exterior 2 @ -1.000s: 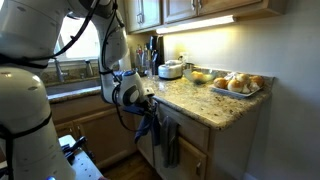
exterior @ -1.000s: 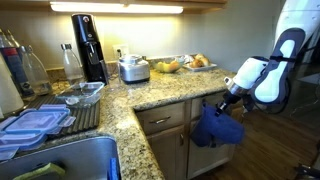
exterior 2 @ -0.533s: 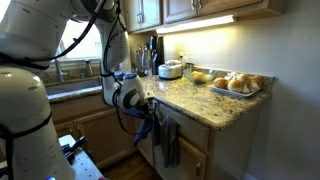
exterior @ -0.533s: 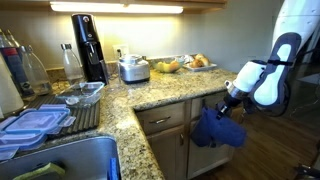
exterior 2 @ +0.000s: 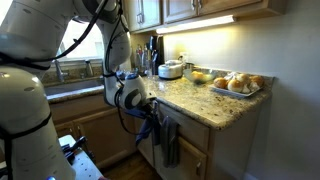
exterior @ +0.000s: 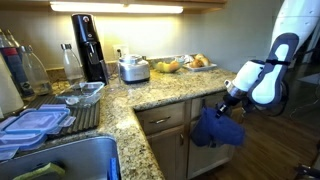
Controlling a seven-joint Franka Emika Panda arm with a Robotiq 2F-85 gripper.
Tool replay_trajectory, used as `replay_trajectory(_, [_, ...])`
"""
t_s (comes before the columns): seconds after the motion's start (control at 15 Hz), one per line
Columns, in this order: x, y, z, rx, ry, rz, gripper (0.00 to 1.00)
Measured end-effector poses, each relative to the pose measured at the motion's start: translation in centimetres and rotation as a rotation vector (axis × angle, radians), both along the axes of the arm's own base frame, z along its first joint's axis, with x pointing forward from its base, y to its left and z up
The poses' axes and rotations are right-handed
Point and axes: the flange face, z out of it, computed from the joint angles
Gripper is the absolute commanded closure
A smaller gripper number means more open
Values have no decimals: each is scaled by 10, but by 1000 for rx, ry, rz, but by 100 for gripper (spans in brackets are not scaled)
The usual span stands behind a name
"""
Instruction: Pick the towels on the counter and hang them on the drawer
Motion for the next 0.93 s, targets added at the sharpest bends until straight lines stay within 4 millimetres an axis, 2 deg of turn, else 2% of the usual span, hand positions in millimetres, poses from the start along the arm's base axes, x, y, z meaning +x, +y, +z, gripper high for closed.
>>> replay_trajectory(0.2, [6,1,-1,12,-5,-5,93])
replay_trajectory(0.4, [8,1,-10,19,5,-10,93])
replay_trajectory(0.93, [9,-5,-23,26,23,-27,93])
